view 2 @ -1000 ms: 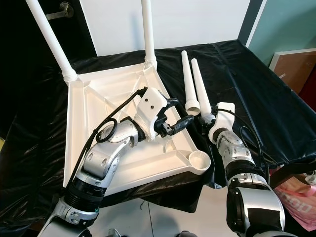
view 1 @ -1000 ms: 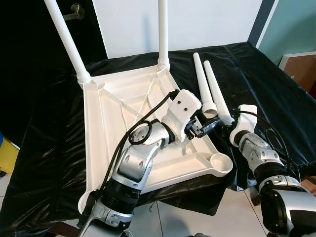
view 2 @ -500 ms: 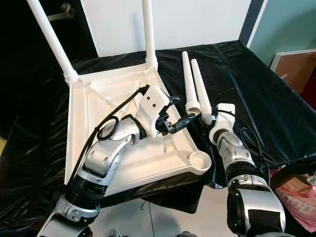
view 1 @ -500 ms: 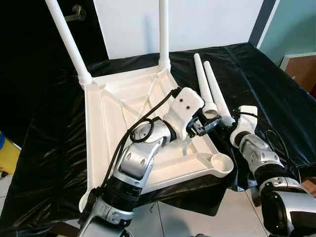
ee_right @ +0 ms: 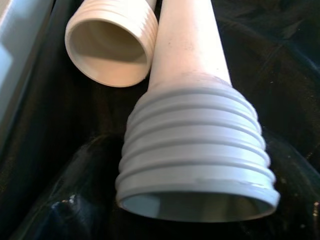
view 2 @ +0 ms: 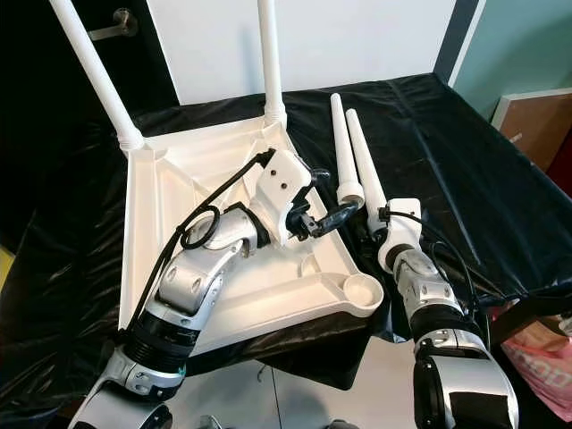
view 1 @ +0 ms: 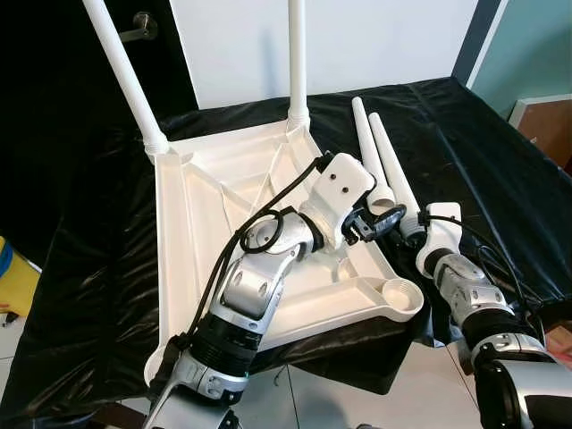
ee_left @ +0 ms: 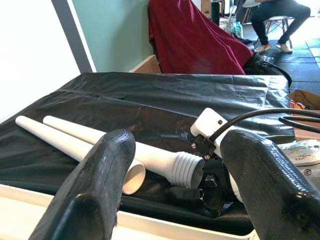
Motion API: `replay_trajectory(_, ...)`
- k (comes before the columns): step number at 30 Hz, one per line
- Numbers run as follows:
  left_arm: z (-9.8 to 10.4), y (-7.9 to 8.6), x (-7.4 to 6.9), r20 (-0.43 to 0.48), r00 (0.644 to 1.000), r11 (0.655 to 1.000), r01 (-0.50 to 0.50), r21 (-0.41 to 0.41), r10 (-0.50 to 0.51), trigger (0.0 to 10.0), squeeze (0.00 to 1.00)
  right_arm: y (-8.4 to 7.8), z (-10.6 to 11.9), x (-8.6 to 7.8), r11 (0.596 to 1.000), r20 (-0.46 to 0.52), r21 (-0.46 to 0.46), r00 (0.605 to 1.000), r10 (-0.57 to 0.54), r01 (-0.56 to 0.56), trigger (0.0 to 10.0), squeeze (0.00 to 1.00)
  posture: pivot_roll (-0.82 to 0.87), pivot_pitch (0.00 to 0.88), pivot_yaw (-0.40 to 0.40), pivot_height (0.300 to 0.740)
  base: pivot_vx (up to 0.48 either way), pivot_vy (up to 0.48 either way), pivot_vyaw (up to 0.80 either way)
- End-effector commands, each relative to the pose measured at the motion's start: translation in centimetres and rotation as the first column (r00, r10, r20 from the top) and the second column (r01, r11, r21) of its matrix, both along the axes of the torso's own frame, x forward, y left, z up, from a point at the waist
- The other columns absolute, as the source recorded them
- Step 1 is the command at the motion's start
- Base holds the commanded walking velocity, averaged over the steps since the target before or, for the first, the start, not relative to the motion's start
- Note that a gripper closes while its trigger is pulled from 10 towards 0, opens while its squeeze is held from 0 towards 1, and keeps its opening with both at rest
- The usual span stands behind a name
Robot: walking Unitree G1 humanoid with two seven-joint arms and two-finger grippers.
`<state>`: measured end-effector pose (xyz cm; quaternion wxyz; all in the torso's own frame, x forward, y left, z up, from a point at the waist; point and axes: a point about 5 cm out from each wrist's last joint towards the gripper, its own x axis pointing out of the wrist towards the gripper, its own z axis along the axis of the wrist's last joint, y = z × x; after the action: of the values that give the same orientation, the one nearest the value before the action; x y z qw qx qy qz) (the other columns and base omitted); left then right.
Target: Building children table
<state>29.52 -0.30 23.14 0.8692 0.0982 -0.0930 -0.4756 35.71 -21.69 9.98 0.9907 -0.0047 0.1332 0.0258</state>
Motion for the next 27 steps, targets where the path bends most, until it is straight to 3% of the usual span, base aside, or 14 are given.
replay_trajectory(1, 0.3, 0.1, 0.5, 0.014, 0.997, 0.997, -0.079, -0.025, 0.079, 10.0, 0.00, -0.1, -1.6, -0.8, 1.000, -0.072, 0.004, 0.997, -0.013, 0.013, 10.0, 0.00, -0.18, 0.053, 0.052, 0.740, 0.000, 0.000, 0.00)
replay_trajectory(5, 0.3, 0.0, 0.5, 0.014, 0.997, 0.997, -0.076, -0.028, 0.077, 10.0, 0.00, -0.4, -1.4, -0.8, 1.000, -0.058, -0.008, 0.998, -0.019, 0.018, 10.0, 0.00, -0.18, 0.056, 0.053, 0.740, 0.000, 0.000, 0.00)
replay_trajectory(6, 0.3, 0.0, 0.5, 0.015, 0.997, 0.997, -0.076, -0.030, 0.076, 10.0, 0.00, -0.5, -1.3, -0.8, 1.000, -0.050, -0.013, 0.999, -0.018, 0.018, 2.7, 0.00, -0.18, 0.056, 0.052, 0.740, 0.000, 0.000, 0.00)
replay_trajectory(11, 0.4, 0.0, 0.6, 0.016, 0.997, 0.997, -0.075, -0.032, 0.076, 10.0, 0.00, -0.5, -1.2, -0.8, 1.000, -0.040, -0.019, 0.999, -0.023, 0.023, 2.4, 0.00, -0.18, 0.057, 0.051, 0.740, 0.000, 0.000, 0.00)
replay_trajectory(12, 0.4, 0.0, 0.6, 0.019, 0.997, 0.997, -0.076, -0.033, 0.077, 10.0, 0.00, -0.6, -0.9, -0.7, 0.999, -0.015, -0.025, 1.000, -0.026, 0.025, 0.0, 0.00, -0.18, 0.058, 0.048, 0.740, 0.000, 0.000, 0.00)
replay_trajectory(15, 0.3, 0.2, 0.8, 0.021, 0.996, 0.995, -0.091, -0.036, 0.091, 10.0, 0.00, -0.6, 0.5, -0.6, 0.999, 0.107, -0.010, 0.993, -0.049, 0.051, 0.0, 0.00, -0.18, 0.058, 0.042, 0.740, 0.000, 0.000, 0.00)
replay_trajectory(19, 0.3, 0.3, 0.9, 0.019, 0.995, 0.995, -0.097, -0.035, 0.097, 10.0, 0.00, -0.6, 1.0, -0.6, 0.998, 0.148, 0.002, 0.987, -0.064, 0.065, 0.0, 0.00, -0.18, 0.058, 0.042, 0.740, 0.000, 0.000, 0.00)
replay_trajectory(20, 0.1, 0.4, 0.9, 0.019, 0.994, 0.994, -0.105, -0.033, 0.106, 10.0, 0.00, -0.6, 1.5, -0.6, 0.997, 0.197, 0.005, 0.977, -0.080, 0.081, 10.0, 0.00, -0.18, 0.057, 0.042, 0.740, 0.000, 0.000, 0.00)
replay_trajectory(24, -0.2, 1.3, 1.6, 0.040, 0.985, 0.985, -0.168, -0.039, 0.170, 10.0, 0.00, 0.3, 4.5, -1.4, 0.987, 0.457, -0.017, 0.880, -0.132, 0.157, 10.0, 0.00, -0.18, 0.056, 0.043, 0.740, 0.000, 0.000, 0.00)
replay_trajectory(26, -0.2, 1.3, 1.6, 0.040, 0.985, 0.985, -0.168, -0.039, 0.170, 10.0, 0.00, 0.3, 4.5, -1.4, 0.987, 0.457, -0.017, 0.880, -0.132, 0.157, 10.0, 0.00, -0.18, 0.056, 0.043, 0.740, 0.000, 0.000, 0.00)
replay_trajectory(27, -0.3, 1.5, 2.0, 0.044, 0.978, 0.979, -0.200, -0.039, 0.202, 10.0, 0.00, 0.8, 5.0, -1.6, 0.987, 0.503, -0.034, 0.856, -0.121, 0.159, 10.0, 0.00, -0.18, 0.056, 0.044, 0.740, 0.000, 0.000, 0.00)
